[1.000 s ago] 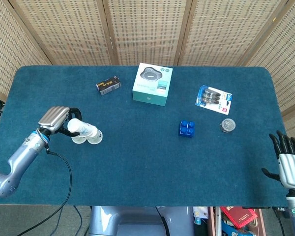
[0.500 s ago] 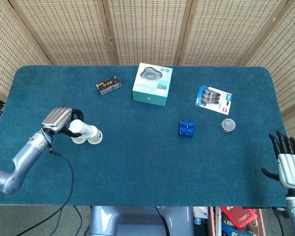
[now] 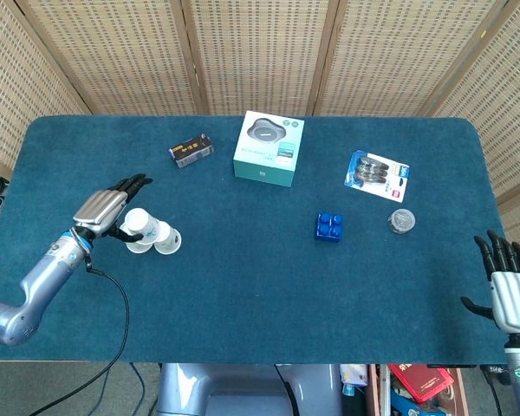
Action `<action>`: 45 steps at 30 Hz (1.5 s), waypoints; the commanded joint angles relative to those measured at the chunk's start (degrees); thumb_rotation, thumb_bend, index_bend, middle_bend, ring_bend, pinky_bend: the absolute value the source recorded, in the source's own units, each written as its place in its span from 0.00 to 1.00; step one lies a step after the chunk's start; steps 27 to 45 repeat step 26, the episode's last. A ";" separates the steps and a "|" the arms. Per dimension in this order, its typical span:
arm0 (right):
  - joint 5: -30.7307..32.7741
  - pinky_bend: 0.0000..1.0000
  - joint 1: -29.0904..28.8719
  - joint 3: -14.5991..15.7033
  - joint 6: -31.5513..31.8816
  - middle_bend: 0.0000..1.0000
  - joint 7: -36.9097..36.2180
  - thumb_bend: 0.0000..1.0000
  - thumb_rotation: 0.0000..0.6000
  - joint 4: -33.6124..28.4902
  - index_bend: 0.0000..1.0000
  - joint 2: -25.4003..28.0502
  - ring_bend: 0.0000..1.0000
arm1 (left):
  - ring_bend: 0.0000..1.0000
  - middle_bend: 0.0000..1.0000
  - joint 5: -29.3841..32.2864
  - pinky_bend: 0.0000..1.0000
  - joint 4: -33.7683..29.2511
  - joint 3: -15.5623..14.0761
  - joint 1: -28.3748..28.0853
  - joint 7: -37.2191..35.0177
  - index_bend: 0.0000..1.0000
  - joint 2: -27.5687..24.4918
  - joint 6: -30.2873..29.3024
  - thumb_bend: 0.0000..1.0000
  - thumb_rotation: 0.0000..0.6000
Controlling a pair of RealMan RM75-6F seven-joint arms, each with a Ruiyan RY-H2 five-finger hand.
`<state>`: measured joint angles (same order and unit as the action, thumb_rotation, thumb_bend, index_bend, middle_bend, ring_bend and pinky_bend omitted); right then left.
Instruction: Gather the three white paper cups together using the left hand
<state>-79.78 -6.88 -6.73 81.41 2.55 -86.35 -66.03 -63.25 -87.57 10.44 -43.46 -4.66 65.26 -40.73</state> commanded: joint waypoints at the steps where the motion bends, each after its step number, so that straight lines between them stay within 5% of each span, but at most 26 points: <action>1: -0.10 0.00 0.07 0.01 0.15 0.00 -0.12 0.00 1.00 -0.11 0.00 0.09 0.00 | 0.00 0.00 -0.56 0.07 -1.68 0.79 0.95 -1.23 0.00 -1.66 -1.89 0.21 1.00; 9: -0.64 0.00 0.19 0.09 0.61 0.00 -0.31 0.00 1.00 -0.52 0.00 0.33 0.00 | 0.00 0.00 -4.10 0.00 -8.50 1.71 9.04 0.17 0.00 -7.62 -18.47 0.21 1.00; 13: -1.12 0.00 0.25 0.23 0.96 0.00 -0.10 0.00 1.00 -0.83 0.00 0.39 0.00 | 0.00 0.00 -3.02 0.00 -10.03 1.35 14.95 6.81 0.00 -8.14 -30.69 0.21 1.00; 20: -2.39 0.00 0.74 0.71 2.06 0.00 -0.59 0.00 1.00 -1.26 0.00 0.68 0.00 | 0.00 0.00 -2.72 0.00 -14.05 -4.79 26.67 11.07 0.00 -6.32 -43.65 0.20 1.00; 26: -2.76 0.00 1.31 0.90 2.81 0.00 -1.57 0.00 1.00 -1.21 0.00 1.19 0.00 | 0.00 0.00 -8.23 0.00 -12.36 -9.71 32.50 7.58 0.00 -4.02 -46.77 0.20 1.00; 45: -2.76 0.00 1.31 0.90 2.81 0.00 -1.57 0.00 1.00 -1.21 0.00 1.19 0.00 | 0.00 0.00 -8.23 0.00 -12.36 -9.71 32.50 7.58 0.00 -4.02 -46.77 0.20 1.00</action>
